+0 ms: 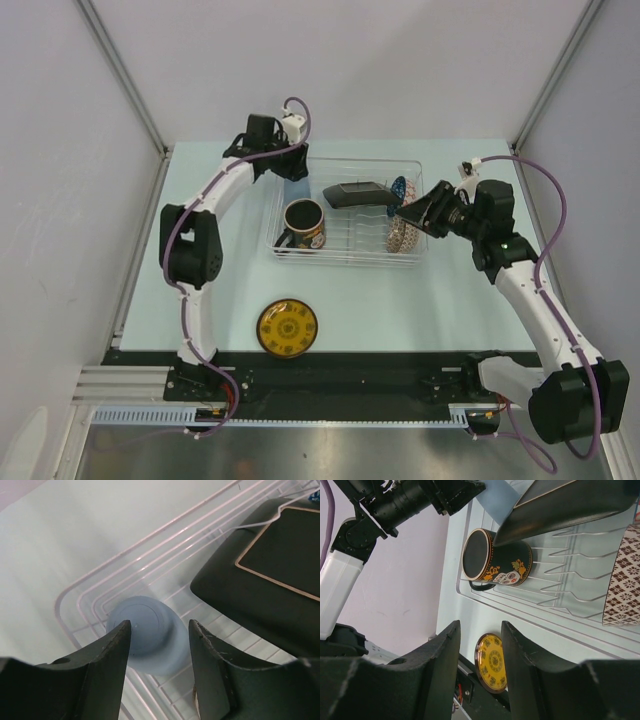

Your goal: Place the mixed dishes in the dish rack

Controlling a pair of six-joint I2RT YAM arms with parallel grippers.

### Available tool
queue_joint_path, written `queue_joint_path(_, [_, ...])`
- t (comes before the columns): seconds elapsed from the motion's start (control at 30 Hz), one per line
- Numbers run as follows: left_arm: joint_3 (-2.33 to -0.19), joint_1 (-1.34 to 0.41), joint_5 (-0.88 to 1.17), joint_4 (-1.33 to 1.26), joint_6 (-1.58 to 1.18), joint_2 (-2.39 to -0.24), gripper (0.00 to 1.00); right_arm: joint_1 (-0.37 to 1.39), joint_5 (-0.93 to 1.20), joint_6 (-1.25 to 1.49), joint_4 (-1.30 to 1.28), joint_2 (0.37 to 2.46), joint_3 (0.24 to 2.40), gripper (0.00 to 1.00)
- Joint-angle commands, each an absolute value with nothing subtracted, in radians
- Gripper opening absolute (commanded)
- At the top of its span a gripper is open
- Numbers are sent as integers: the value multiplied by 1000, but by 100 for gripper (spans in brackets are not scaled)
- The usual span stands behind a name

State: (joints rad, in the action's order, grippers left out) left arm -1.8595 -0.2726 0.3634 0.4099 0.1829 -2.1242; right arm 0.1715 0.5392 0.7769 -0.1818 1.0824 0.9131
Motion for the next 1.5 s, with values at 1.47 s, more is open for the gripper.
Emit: queue_joint_path(1.47, [-1511, -177, 606, 797, 251, -1351, 57, 469, 453, 640, -278, 1049, 908, 50])
